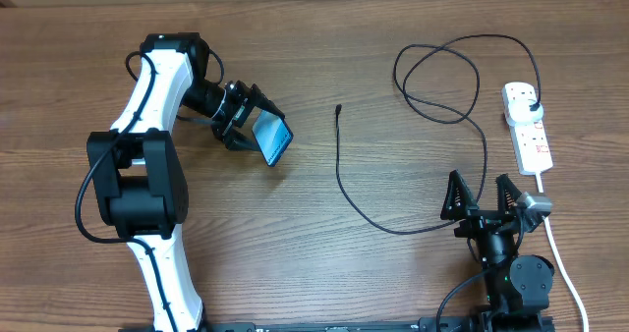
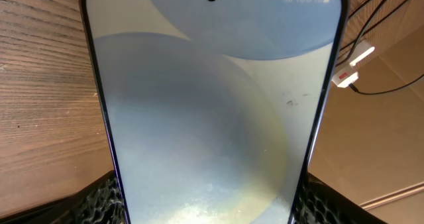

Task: Plug charger to phone and switch on socket
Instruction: 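Raise the phone upright with the left gripper toward table center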

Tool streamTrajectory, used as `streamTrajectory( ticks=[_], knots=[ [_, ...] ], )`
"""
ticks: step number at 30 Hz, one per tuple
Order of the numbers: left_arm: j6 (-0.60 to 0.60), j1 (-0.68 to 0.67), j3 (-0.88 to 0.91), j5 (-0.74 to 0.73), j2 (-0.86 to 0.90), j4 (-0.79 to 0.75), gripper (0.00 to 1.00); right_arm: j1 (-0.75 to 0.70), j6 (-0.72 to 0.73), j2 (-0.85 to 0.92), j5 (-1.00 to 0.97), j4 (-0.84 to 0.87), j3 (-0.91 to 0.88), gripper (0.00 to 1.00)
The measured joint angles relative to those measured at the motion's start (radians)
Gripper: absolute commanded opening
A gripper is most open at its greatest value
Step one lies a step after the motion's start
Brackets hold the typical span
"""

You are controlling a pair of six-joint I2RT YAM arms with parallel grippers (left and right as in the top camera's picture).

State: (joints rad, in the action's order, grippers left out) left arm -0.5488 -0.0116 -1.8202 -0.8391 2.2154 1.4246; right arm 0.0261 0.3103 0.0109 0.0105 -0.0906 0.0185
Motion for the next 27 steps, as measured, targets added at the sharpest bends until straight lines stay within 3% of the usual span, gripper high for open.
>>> streamTrajectory(
  ticks=[12, 27],
  knots=[
    [-0.011, 0.0, 0.0, -0.087, 0.0, 0.058, 0.47, 0.0, 0.0, 0.0, 0.0, 0.001, 0.0, 1.0],
    [-0.254, 0.0, 0.0, -0.201, 0.0, 0.083, 0.5, 0.0, 0.0, 0.0, 0.0, 0.001, 0.0, 1.0]
  ],
)
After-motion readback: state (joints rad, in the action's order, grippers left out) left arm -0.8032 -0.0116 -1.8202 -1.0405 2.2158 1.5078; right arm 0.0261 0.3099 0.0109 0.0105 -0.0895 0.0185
